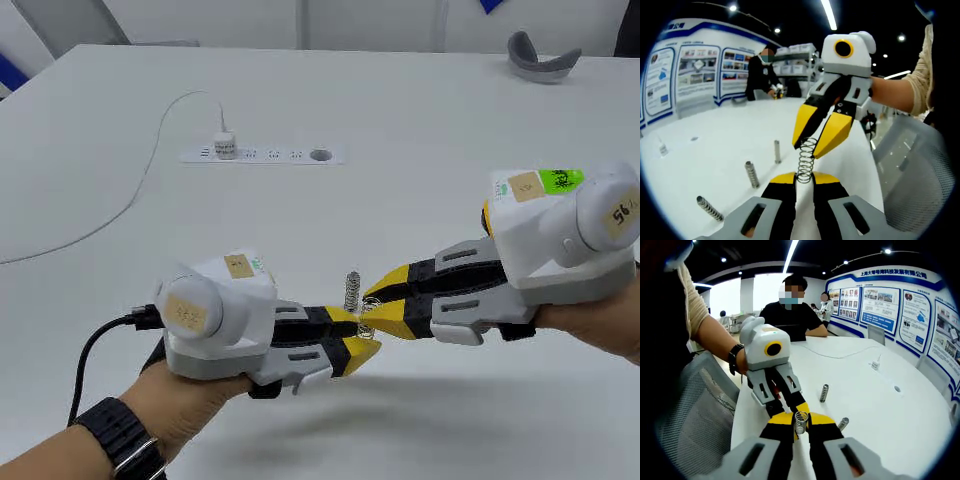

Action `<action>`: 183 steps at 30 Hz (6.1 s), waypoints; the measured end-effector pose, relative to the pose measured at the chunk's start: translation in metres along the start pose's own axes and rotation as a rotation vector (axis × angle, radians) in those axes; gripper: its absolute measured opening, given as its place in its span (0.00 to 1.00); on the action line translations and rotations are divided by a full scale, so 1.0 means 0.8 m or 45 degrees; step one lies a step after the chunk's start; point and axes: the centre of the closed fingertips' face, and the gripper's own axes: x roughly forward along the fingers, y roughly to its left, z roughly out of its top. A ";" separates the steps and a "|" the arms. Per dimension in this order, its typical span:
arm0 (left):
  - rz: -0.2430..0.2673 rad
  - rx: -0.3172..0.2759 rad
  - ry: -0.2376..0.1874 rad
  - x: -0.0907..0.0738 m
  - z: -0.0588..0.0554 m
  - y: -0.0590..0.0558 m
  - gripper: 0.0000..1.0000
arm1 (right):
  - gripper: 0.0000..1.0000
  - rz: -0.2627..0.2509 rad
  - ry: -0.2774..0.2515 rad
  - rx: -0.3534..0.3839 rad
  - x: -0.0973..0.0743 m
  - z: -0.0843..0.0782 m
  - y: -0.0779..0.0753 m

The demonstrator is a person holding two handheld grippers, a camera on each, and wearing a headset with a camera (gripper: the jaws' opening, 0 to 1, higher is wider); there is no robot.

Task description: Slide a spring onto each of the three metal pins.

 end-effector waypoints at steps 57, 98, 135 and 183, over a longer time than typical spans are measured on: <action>0.336 -0.171 -0.023 -0.117 -0.047 0.066 0.48 | 0.12 -0.246 -0.037 0.049 -0.066 0.002 -0.076; 0.360 -0.210 -0.017 -0.121 -0.056 0.070 0.53 | 0.12 -0.427 0.069 0.174 -0.051 -0.068 -0.142; 0.369 -0.226 -0.026 -0.122 -0.060 0.072 0.52 | 0.12 -0.440 0.124 0.222 -0.018 -0.113 -0.141; 0.385 -0.218 -0.030 -0.126 -0.055 0.075 0.52 | 0.29 -0.440 0.143 0.242 -0.030 -0.122 -0.134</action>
